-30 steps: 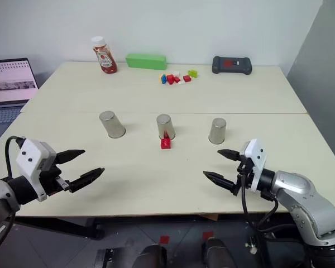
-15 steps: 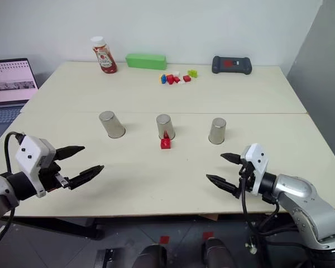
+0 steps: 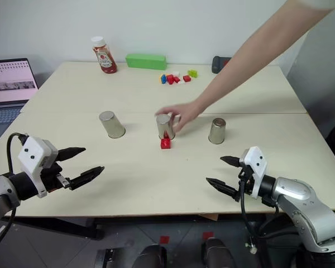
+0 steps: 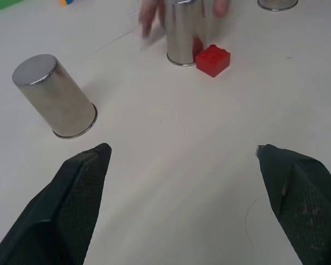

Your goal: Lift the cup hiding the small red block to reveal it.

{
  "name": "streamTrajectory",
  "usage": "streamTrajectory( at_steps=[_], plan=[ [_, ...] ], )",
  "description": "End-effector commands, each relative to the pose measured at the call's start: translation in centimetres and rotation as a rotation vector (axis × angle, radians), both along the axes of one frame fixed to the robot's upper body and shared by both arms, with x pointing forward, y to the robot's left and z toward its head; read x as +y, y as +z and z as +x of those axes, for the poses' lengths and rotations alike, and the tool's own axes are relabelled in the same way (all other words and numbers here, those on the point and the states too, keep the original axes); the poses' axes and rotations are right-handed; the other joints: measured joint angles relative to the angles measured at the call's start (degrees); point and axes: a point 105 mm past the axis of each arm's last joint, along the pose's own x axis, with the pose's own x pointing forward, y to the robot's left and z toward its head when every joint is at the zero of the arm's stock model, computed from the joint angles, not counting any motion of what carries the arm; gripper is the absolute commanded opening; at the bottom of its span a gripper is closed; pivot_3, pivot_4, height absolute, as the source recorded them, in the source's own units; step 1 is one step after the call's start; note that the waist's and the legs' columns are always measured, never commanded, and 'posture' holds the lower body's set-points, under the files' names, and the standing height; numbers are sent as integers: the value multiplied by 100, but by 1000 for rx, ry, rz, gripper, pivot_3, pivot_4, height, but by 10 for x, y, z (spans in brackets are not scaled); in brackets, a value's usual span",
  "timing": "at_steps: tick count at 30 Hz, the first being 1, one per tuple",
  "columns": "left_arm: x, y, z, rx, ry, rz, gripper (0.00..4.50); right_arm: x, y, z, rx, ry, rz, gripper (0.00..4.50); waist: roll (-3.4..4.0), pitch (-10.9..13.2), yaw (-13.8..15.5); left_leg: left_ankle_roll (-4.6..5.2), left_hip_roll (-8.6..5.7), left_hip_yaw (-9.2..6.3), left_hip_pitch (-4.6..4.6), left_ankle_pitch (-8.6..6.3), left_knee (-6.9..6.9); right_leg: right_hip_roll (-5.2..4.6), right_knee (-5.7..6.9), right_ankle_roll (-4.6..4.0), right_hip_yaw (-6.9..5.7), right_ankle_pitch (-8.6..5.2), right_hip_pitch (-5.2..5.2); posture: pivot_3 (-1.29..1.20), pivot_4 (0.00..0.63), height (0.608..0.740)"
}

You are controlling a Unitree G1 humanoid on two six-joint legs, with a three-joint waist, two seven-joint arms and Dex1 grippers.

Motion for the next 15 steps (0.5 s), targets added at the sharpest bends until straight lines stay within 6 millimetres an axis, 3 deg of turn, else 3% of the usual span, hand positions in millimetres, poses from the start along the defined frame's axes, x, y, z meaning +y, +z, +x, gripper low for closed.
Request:
streamTrajectory(
  at_steps=[1,15],
  plan=[
    [-7,7,-2,-40,-19,20,4500,1,10,1,-55,29,-10,4472,0,0,0,0,0,0,0,0,0,0,0,0,1,0,0,0,150,740],
    [-11,12,-1,-40,-22,-3,4500,8,7,-1,-47,63,-12,4472,0,0,0,0,0,0,0,0,0,0,0,3,1,2,0,0,150,740]
  ],
)
